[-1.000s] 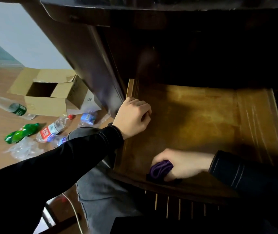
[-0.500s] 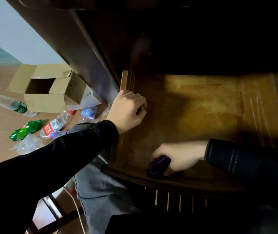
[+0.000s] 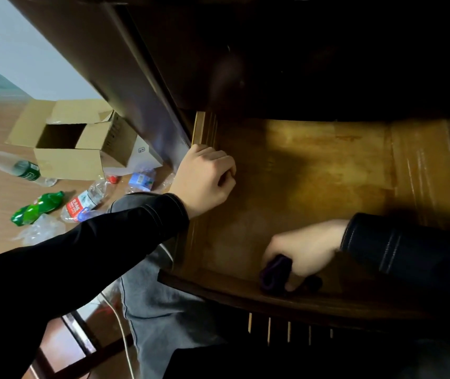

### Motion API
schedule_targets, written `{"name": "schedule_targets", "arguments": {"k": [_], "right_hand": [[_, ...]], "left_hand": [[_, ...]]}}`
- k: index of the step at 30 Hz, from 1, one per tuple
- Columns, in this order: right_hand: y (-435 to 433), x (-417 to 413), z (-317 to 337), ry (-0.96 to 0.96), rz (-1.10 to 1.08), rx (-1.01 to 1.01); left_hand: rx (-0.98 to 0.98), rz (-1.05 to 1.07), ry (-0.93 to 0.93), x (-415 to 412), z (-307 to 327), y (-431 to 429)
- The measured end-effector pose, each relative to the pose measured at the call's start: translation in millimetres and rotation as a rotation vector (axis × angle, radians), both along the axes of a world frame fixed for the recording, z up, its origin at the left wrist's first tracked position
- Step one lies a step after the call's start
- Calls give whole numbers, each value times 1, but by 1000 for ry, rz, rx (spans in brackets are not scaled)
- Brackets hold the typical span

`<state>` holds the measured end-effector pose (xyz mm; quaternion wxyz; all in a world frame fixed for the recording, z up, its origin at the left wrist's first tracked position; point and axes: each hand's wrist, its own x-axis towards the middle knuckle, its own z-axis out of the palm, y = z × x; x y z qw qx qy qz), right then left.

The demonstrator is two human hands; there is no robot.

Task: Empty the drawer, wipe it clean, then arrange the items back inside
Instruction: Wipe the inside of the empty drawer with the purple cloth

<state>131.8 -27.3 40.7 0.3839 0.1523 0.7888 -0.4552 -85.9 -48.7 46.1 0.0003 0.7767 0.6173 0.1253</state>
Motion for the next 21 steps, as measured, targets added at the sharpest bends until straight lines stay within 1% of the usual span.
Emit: {"name": "schedule_targets", "arguments": {"k": [3, 5, 9, 11, 13, 15, 17, 19, 21], "right_hand": [[-19, -16, -8, 24, -119, 22], [-25, -23, -10, 36, -150, 25], [-1, 2, 2, 5, -65, -14], [2, 11, 5, -8, -19, 0], [-7, 0, 7, 86, -33, 19], [-19, -19, 9, 244, -151, -37], [-25, -32, 12, 344, -232, -103], [-22, -30, 14, 371, -235, -132], [-12, -12, 15, 331, -223, -186]], "left_hand": [[10, -6, -4, 0, 0, 1], [6, -5, 1, 1, 0, 0], [-4, -5, 3, 1, 1, 1], [-3, -1, 4, 0, 1, 0], [-6, 4, 10, 0, 1, 0], [-8, 7, 14, 1, 1, 0], [-8, 5, 18, 2, 2, 0], [-5, 1, 24, 2, 2, 0], [-4, 4, 22, 2, 1, 0]]}}
